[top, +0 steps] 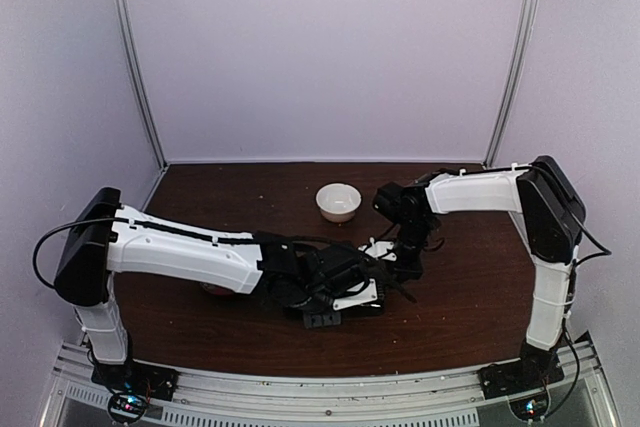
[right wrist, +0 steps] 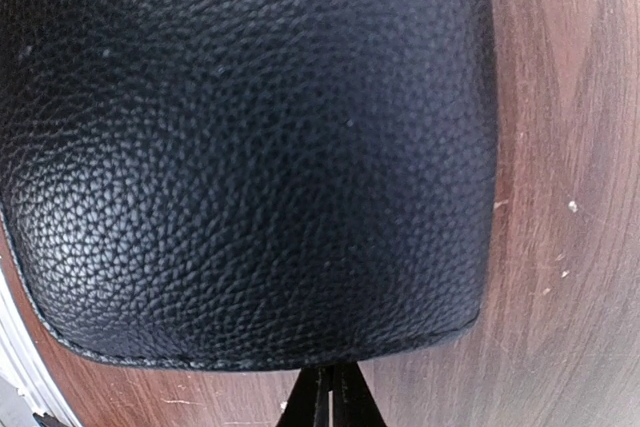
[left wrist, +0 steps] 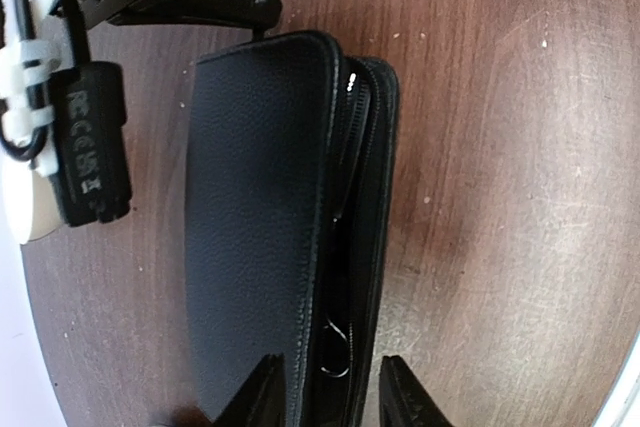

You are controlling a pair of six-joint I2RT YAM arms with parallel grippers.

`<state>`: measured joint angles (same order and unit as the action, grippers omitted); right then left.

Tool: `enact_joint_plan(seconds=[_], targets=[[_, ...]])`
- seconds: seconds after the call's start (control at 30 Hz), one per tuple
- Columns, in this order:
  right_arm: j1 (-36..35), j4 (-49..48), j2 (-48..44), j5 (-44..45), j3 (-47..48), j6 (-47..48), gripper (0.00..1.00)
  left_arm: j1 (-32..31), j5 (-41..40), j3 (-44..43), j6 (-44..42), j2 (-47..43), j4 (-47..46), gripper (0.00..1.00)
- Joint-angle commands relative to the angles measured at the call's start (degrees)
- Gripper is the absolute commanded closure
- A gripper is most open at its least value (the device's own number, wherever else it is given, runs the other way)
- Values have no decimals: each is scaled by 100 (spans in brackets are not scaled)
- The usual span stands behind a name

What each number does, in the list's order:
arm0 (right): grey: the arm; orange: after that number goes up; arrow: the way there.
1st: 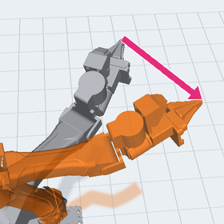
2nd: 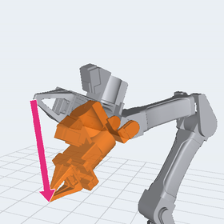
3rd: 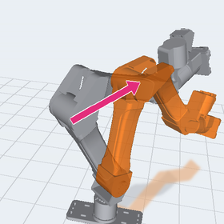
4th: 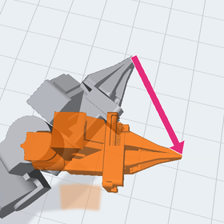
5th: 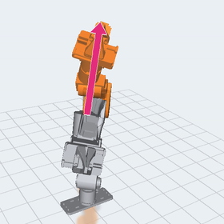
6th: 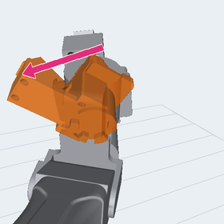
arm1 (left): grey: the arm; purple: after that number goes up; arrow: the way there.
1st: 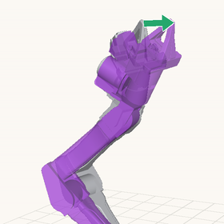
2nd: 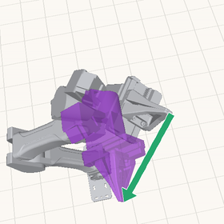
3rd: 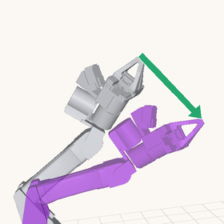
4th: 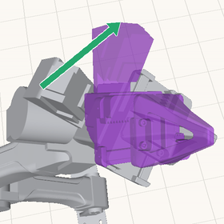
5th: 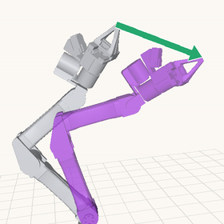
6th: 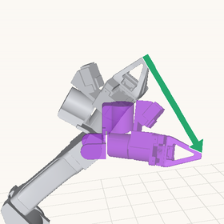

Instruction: Sort the hair-cutting tools

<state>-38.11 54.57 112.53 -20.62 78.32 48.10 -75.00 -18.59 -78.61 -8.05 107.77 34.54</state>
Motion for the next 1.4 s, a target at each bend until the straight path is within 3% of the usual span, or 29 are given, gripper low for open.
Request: enact_joint_plan(seconds=[0.0, 0.17, 0.57, 1.03, 1.37], targets=[[30, 45, 84, -5, 172, -22, 100, 160, 178, -268, 3, 304, 68, 65], [31, 62, 143, -12, 226, -20, 100, 246, -223, -462, 158, 619, -29, 64], [31, 80, 18, 5, -13, -20, 100, 409, -154, -1192, 364, 1442, 298, 100], [-73, 88, -987, -907, -1217, -263, 100, 546, 137, -1429, 335, 1849, 290, 100], [-373, -110, -727, -1928, -949, -1252, 100, 579, 279, -1500, 499, 1796, 230, 100]])
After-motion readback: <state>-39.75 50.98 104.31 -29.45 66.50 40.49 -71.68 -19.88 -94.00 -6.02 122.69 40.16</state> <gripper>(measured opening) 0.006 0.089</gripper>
